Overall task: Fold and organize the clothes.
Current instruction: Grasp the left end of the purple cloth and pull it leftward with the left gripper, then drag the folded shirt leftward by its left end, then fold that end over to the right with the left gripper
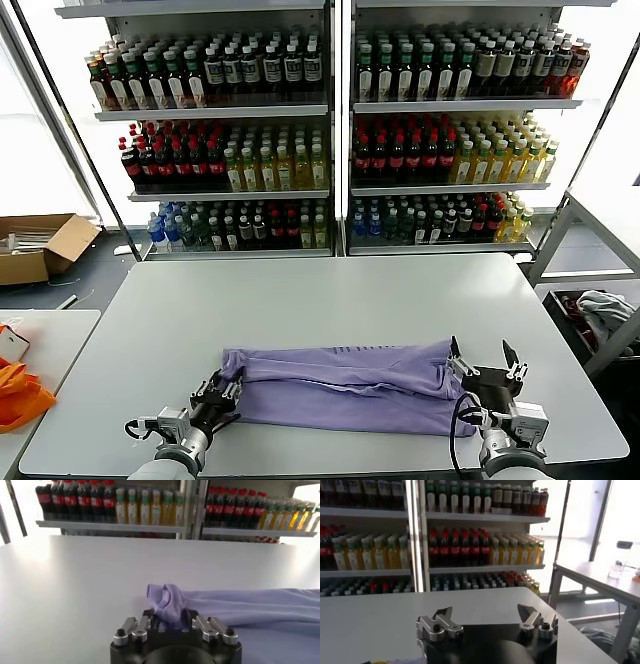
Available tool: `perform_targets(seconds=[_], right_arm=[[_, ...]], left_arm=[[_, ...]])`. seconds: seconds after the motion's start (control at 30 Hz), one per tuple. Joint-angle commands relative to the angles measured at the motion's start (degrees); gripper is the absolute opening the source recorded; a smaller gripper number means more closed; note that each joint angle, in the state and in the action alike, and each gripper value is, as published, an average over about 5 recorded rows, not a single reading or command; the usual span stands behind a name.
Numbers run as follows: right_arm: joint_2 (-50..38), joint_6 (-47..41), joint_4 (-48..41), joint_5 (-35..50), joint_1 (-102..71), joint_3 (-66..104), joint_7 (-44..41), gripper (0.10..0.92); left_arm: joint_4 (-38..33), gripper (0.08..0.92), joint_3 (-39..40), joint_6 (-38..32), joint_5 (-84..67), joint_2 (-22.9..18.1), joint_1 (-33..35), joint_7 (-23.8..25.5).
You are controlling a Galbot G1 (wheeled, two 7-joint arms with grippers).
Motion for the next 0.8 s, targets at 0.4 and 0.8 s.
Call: perform_targets(seconds=[0.4, 0.8], right_arm=[[-0.4, -0.8, 1.0, 0.2, 0.7, 0.1, 0.2, 0.823], [-0.4, -0.8, 0.6, 1.3, 3.0, -1.0, 0.2, 0.823]], left_arm=[[-0.9, 0.096, -4.8, -2.6, 1.0, 1.1, 0.4, 2.1], [-1.7, 0.096, -25.8, -0.9, -3.1, 21.0, -1.2, -0.7]])
